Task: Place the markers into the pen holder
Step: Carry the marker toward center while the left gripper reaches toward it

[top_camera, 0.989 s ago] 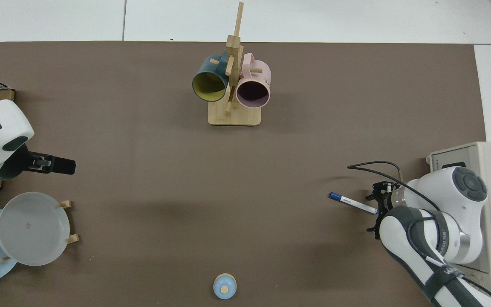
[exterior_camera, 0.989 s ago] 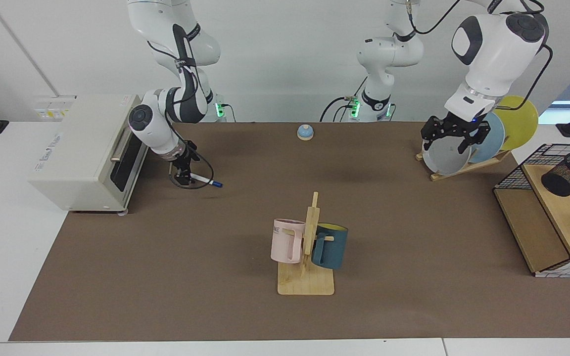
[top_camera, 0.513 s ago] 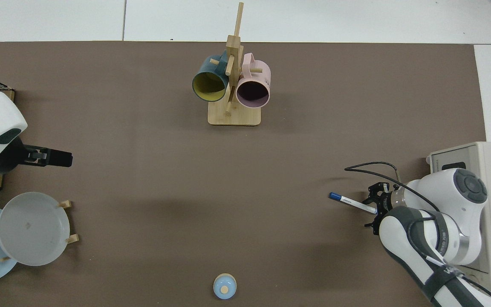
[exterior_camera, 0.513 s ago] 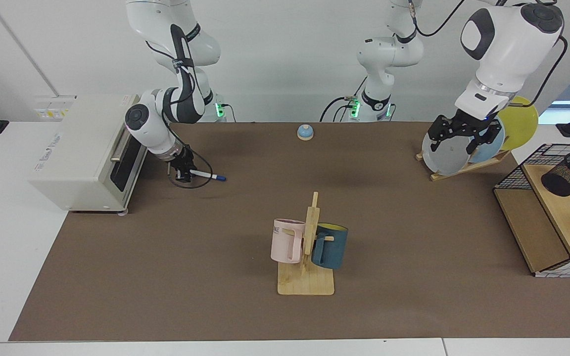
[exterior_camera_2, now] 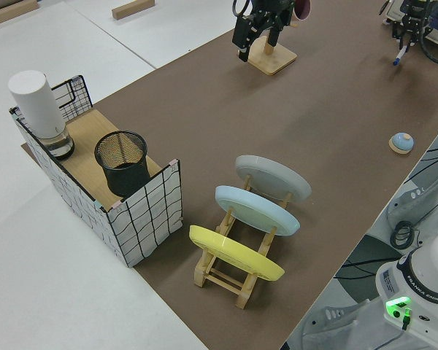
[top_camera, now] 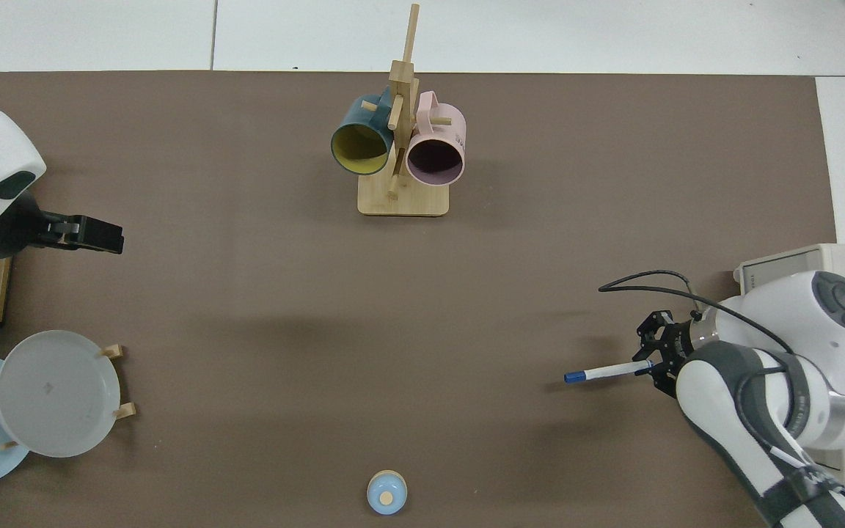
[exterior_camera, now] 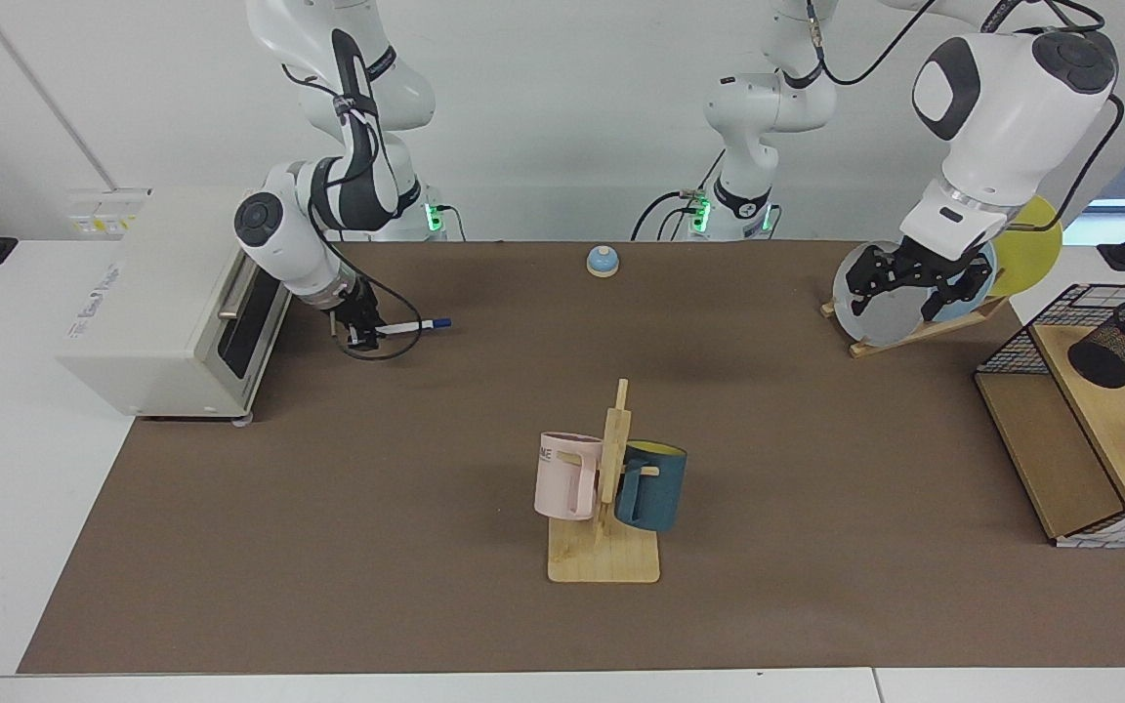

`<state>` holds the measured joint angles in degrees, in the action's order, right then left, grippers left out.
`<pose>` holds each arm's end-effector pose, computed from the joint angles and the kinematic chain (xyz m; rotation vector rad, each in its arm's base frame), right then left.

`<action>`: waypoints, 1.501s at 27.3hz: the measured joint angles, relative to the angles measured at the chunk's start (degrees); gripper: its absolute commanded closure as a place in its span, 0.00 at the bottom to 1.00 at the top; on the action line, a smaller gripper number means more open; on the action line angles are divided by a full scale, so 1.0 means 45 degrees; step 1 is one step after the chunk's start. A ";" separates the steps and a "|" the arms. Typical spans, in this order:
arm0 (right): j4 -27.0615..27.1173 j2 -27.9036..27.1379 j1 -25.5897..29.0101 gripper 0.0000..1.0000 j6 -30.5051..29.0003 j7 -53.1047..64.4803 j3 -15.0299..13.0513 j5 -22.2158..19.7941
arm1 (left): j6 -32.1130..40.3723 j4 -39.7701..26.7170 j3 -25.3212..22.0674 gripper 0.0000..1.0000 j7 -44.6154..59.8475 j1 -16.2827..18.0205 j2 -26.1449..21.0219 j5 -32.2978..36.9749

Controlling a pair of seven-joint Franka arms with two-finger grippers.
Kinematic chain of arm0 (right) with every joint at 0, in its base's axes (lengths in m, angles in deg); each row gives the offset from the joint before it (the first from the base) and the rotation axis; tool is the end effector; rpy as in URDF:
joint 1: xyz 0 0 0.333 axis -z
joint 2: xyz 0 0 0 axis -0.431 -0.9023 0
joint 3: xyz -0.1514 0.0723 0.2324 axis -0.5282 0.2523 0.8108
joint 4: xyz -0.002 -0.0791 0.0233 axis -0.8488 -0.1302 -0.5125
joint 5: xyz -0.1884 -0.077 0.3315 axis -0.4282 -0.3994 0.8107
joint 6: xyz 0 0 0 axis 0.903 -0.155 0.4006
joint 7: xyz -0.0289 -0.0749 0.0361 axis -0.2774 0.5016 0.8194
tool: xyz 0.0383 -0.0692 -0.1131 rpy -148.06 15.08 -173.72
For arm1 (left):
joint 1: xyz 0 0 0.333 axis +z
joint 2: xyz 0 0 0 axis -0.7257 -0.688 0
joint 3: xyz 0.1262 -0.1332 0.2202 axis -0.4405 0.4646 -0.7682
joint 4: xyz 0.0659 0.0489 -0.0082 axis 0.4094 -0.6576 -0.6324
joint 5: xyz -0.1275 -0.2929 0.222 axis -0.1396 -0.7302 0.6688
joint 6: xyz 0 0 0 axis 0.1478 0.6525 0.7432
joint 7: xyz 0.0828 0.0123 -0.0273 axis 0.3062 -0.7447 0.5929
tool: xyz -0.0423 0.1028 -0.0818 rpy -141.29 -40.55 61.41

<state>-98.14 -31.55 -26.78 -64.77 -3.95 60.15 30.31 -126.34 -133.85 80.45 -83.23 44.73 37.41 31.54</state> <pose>0.4526 0.0190 0.2767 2.3140 -2.0696 -0.4537 0.5743 -0.0151 0.5054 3.1109 -0.2094 0.0456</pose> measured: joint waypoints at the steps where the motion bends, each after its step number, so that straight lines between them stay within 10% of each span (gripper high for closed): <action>1: 0.0342 0.0167 0.0019 1.00 0.0555 0.0157 -0.0018 0.0000 | 0.0000 0.0000 -0.0002 0.00 0.0000 0.0001 -0.0010 0.0000; 14: 0.3899 0.1302 0.0244 1.00 0.3890 0.0518 -0.0007 0.1118 | 0.0068 -0.0001 0.0059 0.00 -0.2299 -0.0006 -0.0011 0.0001; 41: 0.5585 0.0571 -0.4290 1.00 0.1118 -0.5056 0.0310 0.1949 | 0.0043 0.0145 0.1564 0.00 -1.2142 -0.0104 0.0083 -0.1084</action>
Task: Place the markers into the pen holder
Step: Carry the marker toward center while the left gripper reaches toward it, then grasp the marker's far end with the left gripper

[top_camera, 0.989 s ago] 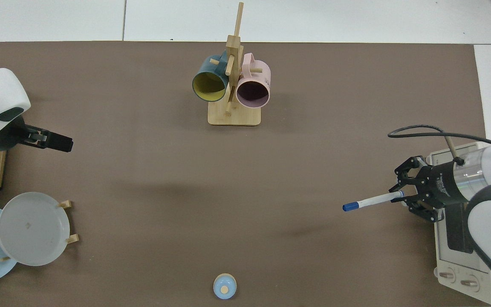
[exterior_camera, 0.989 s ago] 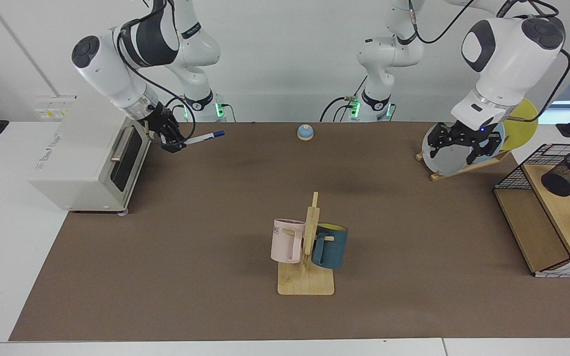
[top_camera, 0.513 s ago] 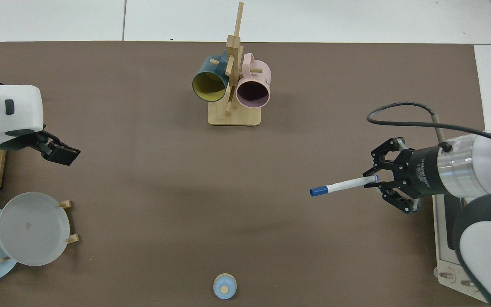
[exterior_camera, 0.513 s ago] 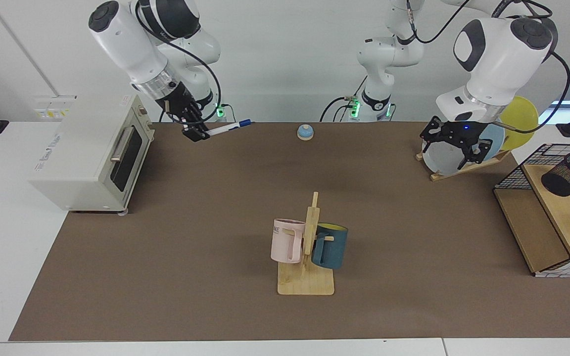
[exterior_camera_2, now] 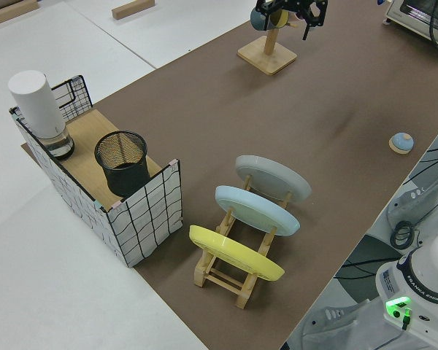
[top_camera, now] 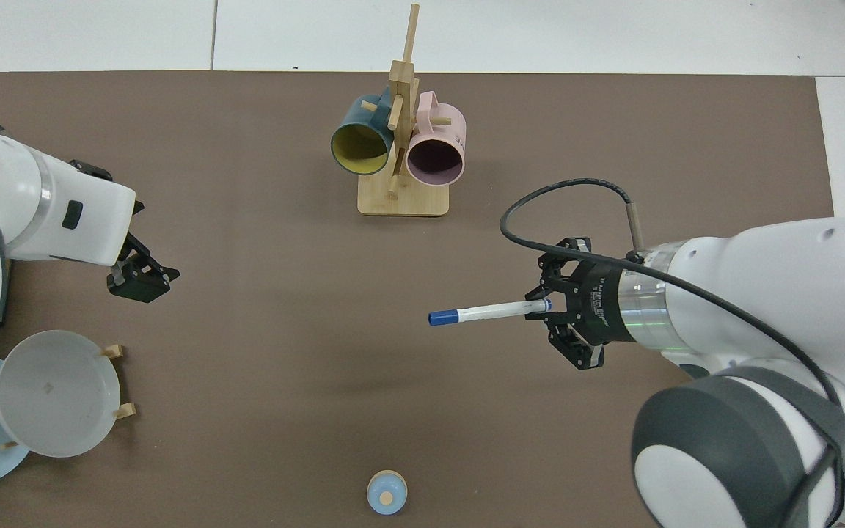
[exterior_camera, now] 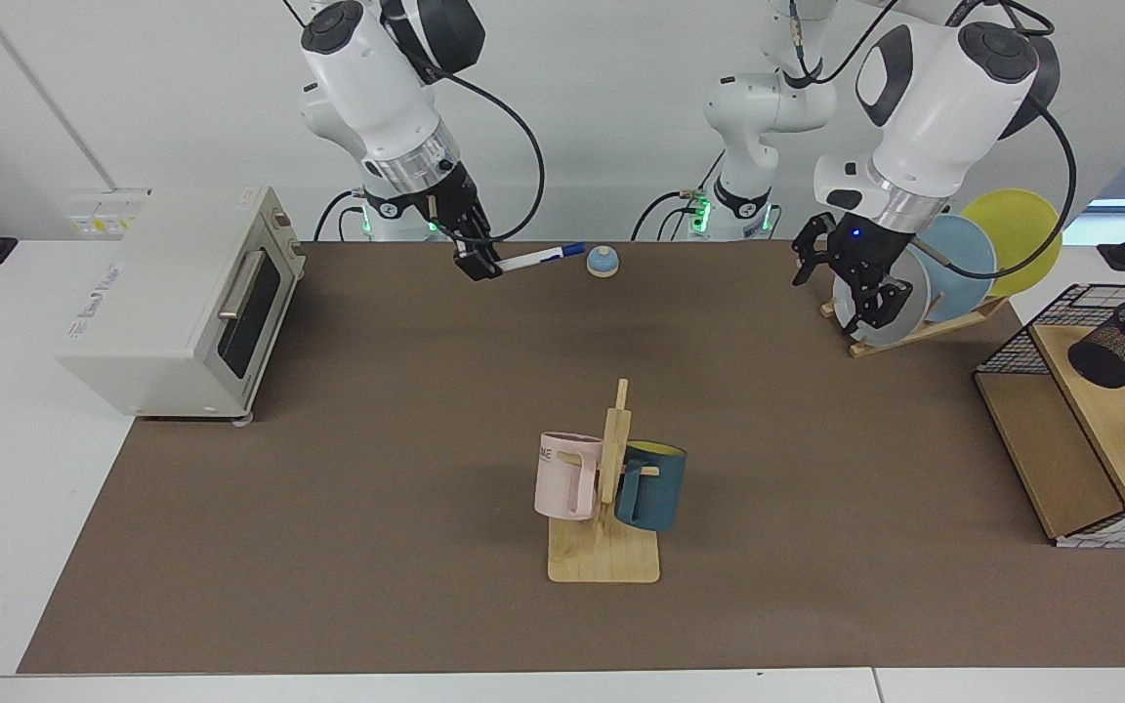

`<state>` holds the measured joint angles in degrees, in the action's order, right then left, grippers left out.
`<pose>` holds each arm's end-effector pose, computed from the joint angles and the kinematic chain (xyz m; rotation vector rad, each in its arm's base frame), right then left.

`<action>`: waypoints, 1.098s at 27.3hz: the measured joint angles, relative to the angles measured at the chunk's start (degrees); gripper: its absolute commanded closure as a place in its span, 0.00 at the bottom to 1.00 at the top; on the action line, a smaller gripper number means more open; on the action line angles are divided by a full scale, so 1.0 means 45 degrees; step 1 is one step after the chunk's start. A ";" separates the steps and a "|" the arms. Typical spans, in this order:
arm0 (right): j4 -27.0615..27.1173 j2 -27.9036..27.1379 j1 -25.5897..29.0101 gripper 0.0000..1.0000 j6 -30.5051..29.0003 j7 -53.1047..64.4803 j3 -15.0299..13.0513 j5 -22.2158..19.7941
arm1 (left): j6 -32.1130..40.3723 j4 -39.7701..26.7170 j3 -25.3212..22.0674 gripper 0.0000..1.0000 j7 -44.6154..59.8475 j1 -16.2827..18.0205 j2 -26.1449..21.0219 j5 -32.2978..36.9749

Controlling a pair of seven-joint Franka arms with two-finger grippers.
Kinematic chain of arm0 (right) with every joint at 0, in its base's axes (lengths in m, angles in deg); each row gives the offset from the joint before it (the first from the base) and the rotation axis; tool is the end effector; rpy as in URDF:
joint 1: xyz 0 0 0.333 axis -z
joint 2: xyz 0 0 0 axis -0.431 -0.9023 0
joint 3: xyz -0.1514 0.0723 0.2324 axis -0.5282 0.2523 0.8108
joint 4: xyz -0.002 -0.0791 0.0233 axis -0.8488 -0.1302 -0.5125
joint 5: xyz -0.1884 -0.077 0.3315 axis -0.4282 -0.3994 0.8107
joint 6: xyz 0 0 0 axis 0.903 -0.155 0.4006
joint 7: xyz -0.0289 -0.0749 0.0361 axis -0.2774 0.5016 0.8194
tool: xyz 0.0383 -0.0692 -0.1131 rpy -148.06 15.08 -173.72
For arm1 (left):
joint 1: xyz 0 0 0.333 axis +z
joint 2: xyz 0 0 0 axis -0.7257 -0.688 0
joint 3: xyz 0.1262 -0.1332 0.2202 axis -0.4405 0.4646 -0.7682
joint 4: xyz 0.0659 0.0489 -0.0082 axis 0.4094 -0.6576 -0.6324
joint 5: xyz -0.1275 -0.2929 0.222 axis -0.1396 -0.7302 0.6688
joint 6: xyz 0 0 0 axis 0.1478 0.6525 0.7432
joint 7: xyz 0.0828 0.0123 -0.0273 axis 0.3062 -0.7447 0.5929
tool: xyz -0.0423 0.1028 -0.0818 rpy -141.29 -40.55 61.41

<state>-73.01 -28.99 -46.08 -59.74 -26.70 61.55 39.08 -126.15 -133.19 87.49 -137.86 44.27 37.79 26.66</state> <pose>0.4994 0.2265 0.4951 -2.0640 1.9075 0.3143 0.5657 -0.0992 0.5153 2.5173 -1.7331 0.1362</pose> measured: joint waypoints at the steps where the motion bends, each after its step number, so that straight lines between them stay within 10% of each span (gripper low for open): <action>1: 0.0001 -0.0048 -0.0122 1.00 -0.0090 -0.0091 0.0000 0.0001 | -0.0013 0.0000 -0.0003 0.00 -0.0474 0.0001 0.0001 -0.0136; 30: 0.0440 -0.1735 -0.2587 1.00 -0.2771 -0.2641 -0.0004 0.1256 | -0.2194 -0.3959 0.2546 0.00 -0.3552 -0.0434 0.2613 -0.1351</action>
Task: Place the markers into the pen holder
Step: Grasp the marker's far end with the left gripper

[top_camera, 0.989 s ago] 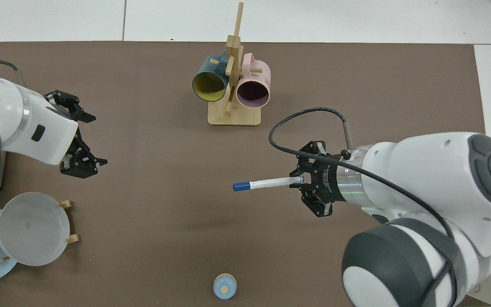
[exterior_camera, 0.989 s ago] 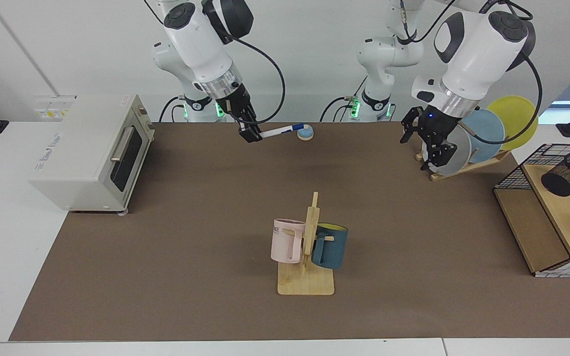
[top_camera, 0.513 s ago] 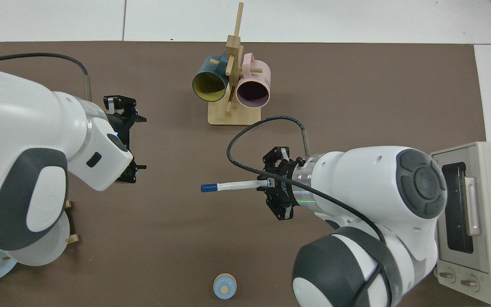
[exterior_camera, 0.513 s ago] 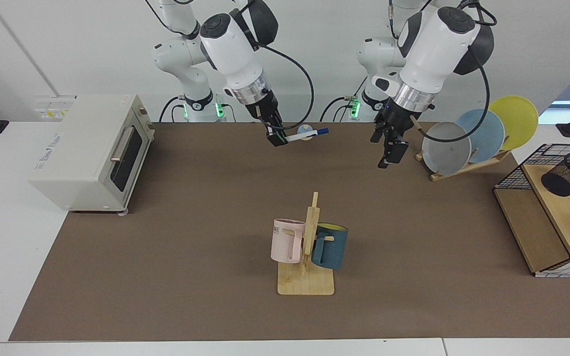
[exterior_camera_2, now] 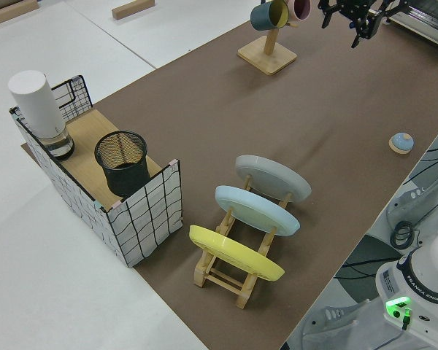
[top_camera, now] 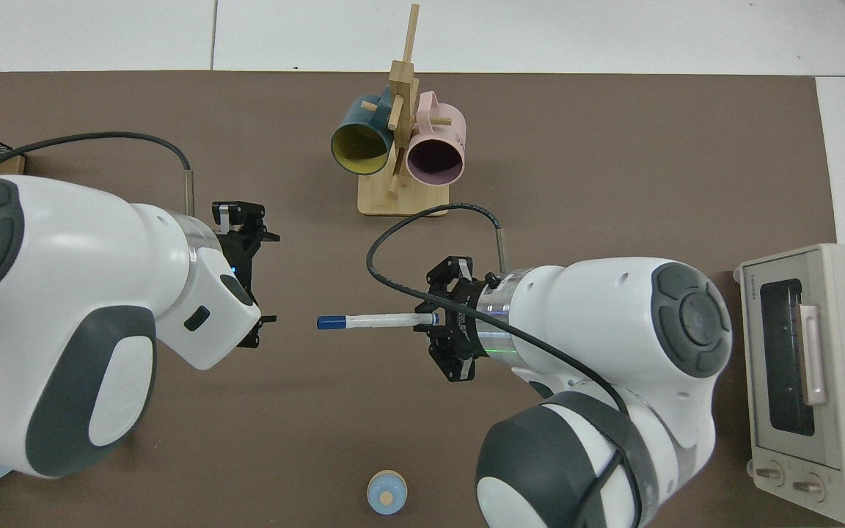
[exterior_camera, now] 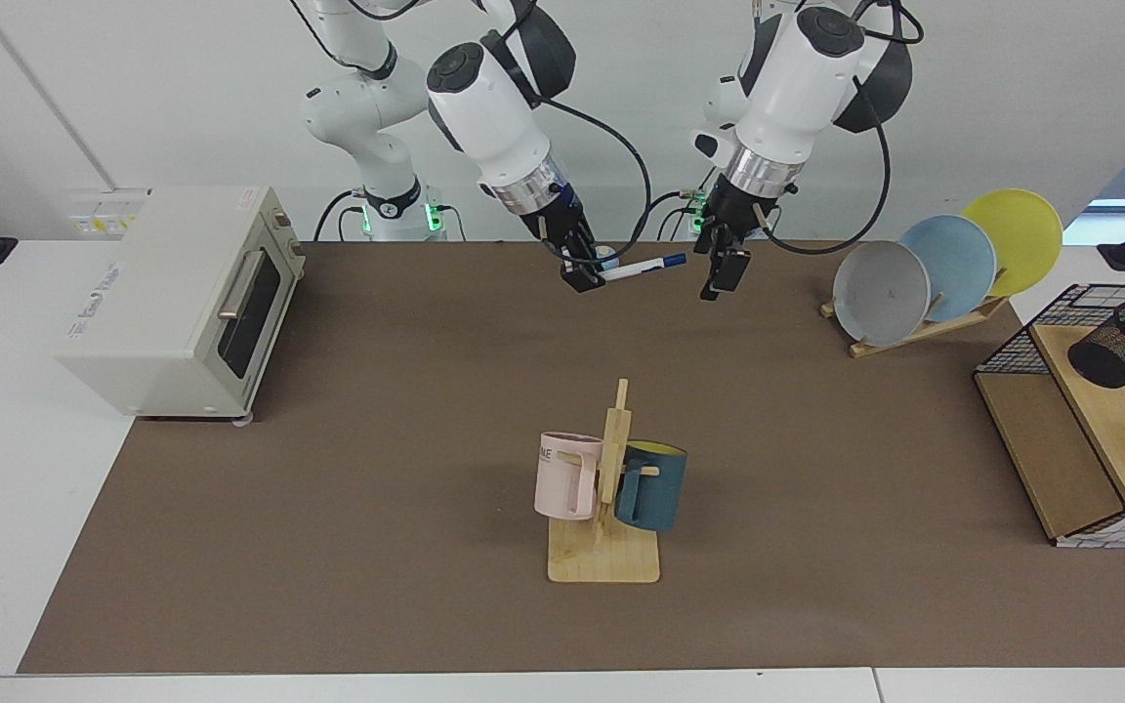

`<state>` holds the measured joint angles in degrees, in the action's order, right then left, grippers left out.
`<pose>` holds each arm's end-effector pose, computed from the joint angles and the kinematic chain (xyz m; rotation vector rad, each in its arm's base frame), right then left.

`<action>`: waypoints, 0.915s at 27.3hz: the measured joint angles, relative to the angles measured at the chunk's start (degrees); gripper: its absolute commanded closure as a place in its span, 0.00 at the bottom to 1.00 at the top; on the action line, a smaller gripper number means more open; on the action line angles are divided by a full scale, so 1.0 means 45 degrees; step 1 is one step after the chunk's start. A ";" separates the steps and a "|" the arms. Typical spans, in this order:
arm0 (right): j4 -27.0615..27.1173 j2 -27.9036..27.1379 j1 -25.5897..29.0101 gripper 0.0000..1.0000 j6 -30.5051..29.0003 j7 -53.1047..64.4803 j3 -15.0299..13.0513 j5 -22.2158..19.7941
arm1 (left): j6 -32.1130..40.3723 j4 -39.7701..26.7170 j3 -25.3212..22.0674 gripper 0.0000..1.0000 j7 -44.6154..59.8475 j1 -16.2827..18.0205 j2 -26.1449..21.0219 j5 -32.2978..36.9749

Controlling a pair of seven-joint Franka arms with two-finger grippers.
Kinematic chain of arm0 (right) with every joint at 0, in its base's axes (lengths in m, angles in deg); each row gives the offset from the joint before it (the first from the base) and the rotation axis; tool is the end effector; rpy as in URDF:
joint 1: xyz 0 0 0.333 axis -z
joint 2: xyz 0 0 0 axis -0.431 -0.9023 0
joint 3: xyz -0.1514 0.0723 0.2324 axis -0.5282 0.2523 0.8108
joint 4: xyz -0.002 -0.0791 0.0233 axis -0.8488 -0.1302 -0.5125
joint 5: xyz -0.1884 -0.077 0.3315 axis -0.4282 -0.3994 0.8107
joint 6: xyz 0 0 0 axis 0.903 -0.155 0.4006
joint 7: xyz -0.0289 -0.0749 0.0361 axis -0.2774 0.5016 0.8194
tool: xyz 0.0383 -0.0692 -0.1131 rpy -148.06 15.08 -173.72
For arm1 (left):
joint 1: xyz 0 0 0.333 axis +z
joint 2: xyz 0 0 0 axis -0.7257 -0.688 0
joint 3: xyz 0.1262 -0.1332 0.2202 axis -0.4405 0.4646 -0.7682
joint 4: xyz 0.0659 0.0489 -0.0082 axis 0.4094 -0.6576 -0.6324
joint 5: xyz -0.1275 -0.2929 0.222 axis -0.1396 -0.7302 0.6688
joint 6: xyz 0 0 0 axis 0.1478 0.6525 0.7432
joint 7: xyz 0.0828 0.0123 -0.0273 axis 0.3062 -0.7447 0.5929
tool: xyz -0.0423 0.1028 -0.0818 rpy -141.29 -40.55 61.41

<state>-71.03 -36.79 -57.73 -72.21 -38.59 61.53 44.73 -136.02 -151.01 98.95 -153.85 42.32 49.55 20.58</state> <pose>0.4888 0.3441 0.4601 -1.8944 1.9532 0.4256 0.4773 -0.2235 0.4895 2.0403 -2.2559 0.2490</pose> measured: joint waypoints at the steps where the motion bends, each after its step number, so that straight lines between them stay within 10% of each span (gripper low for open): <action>1: 0.0049 -0.0028 0.0000 1.00 0.0000 0.0000 -0.0002 0.0012 | 0.0001 -0.0144 0.0088 0.00 0.0108 -0.0011 0.0128 -0.0012; 9: 0.0158 -0.0134 -0.0136 1.00 0.0000 -0.0015 -0.0003 0.0040 | -0.0052 -0.0532 0.0789 0.05 0.0956 -0.0059 0.0640 -0.0049; 19: 0.0163 -0.0181 -0.0193 1.00 0.0013 -0.0014 -0.0003 0.0040 | -0.0372 -0.0532 0.0805 0.93 0.1162 -0.0063 0.0661 -0.0052; 25: 0.0162 -0.0180 -0.0277 1.00 0.0065 -0.0014 0.0002 0.0039 | -0.0996 -0.0532 0.0832 1.00 0.1205 -0.0061 0.0659 -0.0042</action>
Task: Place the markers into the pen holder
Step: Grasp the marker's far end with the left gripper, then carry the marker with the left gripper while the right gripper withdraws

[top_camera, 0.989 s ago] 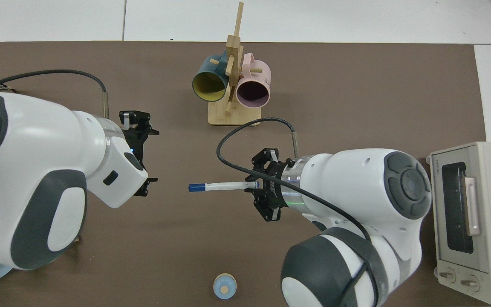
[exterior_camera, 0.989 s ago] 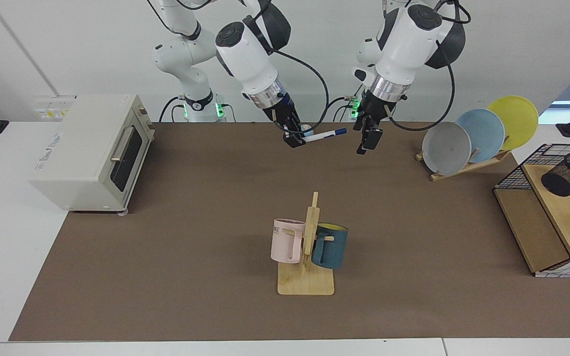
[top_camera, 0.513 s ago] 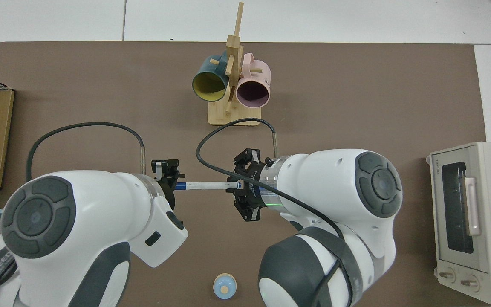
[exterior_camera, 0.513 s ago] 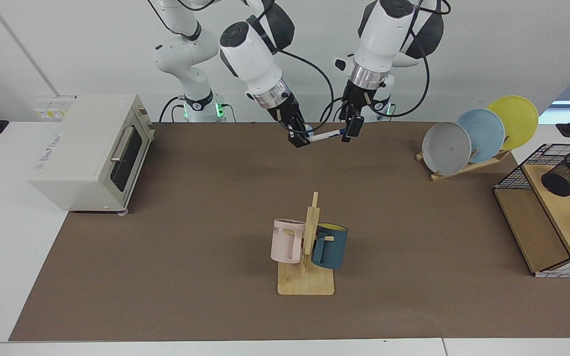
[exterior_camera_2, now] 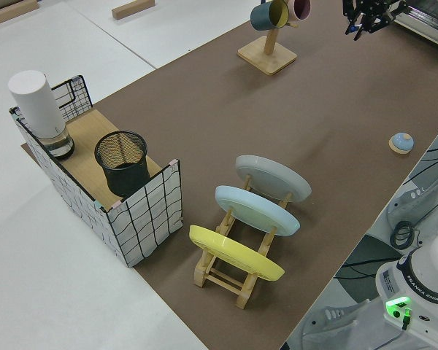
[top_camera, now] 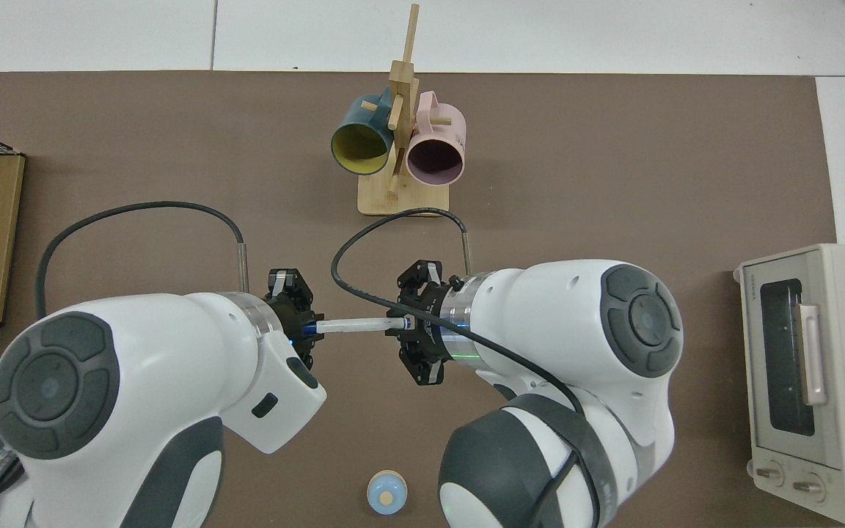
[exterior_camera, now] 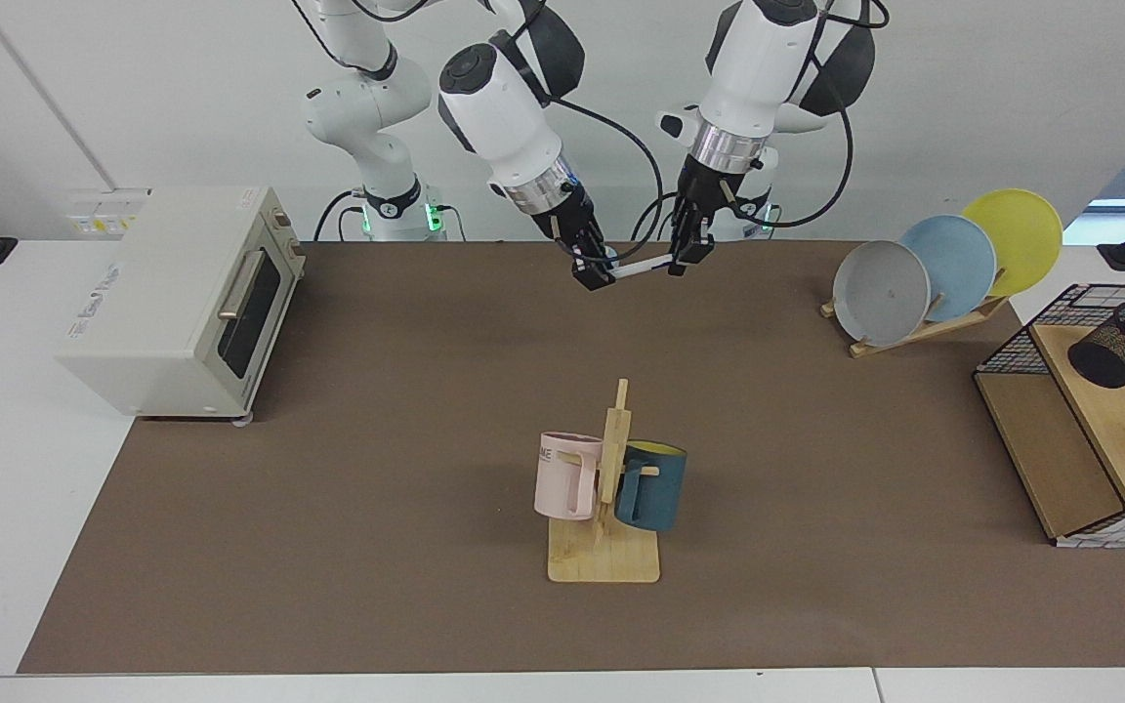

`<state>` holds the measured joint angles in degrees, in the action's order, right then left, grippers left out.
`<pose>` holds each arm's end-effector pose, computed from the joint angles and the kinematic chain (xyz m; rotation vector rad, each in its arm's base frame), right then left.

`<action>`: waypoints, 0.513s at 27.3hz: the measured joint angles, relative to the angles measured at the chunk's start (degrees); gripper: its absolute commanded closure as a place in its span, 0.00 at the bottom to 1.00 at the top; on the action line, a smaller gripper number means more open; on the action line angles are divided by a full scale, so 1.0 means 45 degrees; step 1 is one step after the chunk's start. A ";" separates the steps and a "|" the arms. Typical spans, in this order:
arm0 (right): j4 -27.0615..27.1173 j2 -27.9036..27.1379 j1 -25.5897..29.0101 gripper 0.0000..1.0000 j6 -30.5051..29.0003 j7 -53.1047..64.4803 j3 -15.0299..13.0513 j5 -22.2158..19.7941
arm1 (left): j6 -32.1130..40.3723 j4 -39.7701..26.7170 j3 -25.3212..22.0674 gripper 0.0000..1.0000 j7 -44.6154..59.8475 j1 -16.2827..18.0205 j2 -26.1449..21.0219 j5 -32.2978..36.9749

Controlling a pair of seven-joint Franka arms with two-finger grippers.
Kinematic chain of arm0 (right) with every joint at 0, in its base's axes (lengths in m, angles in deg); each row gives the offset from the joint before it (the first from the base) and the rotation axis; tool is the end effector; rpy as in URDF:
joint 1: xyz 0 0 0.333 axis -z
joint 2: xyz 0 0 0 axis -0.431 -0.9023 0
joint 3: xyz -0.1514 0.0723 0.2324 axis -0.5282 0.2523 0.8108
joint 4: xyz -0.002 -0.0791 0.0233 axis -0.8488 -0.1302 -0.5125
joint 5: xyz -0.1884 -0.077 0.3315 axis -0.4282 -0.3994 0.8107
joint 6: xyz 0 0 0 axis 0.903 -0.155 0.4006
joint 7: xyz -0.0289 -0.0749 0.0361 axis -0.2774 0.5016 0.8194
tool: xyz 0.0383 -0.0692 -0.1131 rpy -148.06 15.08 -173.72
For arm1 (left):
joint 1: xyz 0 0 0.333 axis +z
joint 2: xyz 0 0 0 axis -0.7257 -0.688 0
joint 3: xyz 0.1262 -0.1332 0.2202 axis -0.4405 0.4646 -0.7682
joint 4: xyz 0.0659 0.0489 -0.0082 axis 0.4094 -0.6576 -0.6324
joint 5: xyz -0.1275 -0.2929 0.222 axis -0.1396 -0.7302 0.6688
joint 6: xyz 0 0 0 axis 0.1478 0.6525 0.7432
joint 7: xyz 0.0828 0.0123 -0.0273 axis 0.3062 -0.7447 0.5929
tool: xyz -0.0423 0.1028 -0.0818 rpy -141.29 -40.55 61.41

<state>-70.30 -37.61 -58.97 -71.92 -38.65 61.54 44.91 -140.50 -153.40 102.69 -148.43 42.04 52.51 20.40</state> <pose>0.4837 0.3570 0.4575 -1.9186 1.9389 0.4398 0.4571 -0.2562 0.4995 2.1022 -2.2491 0.3394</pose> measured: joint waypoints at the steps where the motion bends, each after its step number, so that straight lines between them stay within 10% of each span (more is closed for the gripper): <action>1: 0.0004 0.0002 0.0001 1.00 0.0005 0.0000 -0.0002 -0.0001 | -0.0050 -0.0002 0.0000 1.00 0.0001 0.0000 -0.0002 0.0011; 8: 0.0010 0.0004 0.0002 1.00 0.0005 0.0000 -0.0025 -0.0001 | -0.0095 -0.0001 0.0017 1.00 0.0106 -0.0001 -0.0005 0.0019; 9: 0.0009 0.0004 0.0002 0.81 0.0006 0.0000 -0.0025 -0.0005 | -0.0095 -0.0001 0.0019 1.00 0.0118 0.0000 -0.0006 0.0020; 11: 0.0010 0.0004 0.0001 0.00 0.0008 0.0002 -0.0024 -0.0041 | -0.0093 -0.0002 0.0023 1.00 0.0142 -0.0001 -0.0010 0.0021; 14: 0.0018 0.0002 -0.0004 0.00 0.0008 0.0006 -0.0011 -0.0450 | -0.0060 -0.0002 0.0054 1.00 0.0224 -0.0004 -0.0033 0.0012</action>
<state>-70.22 -37.60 -58.99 -71.89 -38.62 61.49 42.88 -140.78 -153.41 102.93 -147.42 42.03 52.36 20.45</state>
